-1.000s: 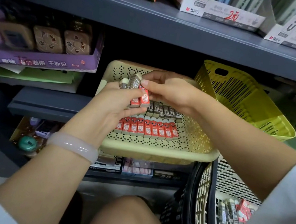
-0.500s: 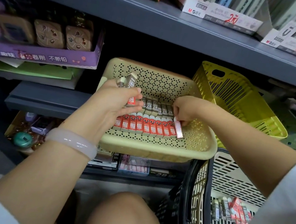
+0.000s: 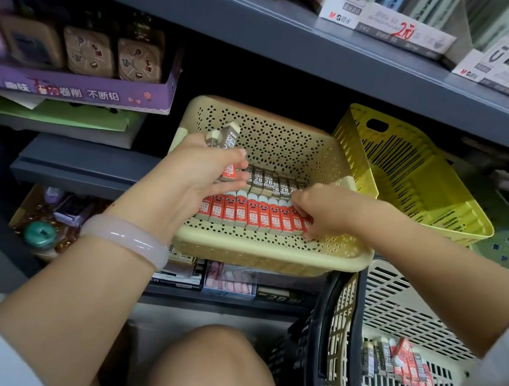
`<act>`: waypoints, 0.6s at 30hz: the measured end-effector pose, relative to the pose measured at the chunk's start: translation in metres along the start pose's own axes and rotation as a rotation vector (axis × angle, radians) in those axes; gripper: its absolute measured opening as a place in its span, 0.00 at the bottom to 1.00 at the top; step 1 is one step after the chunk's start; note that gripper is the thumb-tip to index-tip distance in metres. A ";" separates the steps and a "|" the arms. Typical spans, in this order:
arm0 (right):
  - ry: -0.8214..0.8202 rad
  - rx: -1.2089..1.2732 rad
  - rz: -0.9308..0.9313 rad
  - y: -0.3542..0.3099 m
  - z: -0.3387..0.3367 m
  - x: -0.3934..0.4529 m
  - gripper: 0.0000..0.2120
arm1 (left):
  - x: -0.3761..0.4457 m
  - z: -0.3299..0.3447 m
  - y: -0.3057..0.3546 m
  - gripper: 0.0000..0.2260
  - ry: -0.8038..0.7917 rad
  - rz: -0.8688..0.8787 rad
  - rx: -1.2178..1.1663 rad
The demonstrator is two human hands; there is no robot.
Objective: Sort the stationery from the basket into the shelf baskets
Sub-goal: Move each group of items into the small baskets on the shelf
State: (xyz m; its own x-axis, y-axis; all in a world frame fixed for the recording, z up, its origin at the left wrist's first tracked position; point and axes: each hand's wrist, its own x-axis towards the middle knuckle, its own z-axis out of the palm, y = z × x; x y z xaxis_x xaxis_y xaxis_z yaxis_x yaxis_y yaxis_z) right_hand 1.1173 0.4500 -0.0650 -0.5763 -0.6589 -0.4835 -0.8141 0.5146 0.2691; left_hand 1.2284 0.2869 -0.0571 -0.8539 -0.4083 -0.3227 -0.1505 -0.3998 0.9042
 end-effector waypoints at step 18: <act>0.352 1.717 -0.180 -0.034 -0.046 0.023 0.01 | -0.001 0.004 -0.001 0.04 -0.067 -0.005 0.144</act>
State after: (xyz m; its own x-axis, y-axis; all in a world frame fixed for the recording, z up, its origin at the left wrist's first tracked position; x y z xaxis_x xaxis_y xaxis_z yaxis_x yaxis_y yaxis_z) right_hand 1.1280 0.3921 -0.0473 -0.6713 -0.7243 -0.1571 -0.0090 0.2199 -0.9755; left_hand 1.2270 0.2913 -0.0564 -0.8837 -0.3489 -0.3120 -0.2205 -0.2776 0.9350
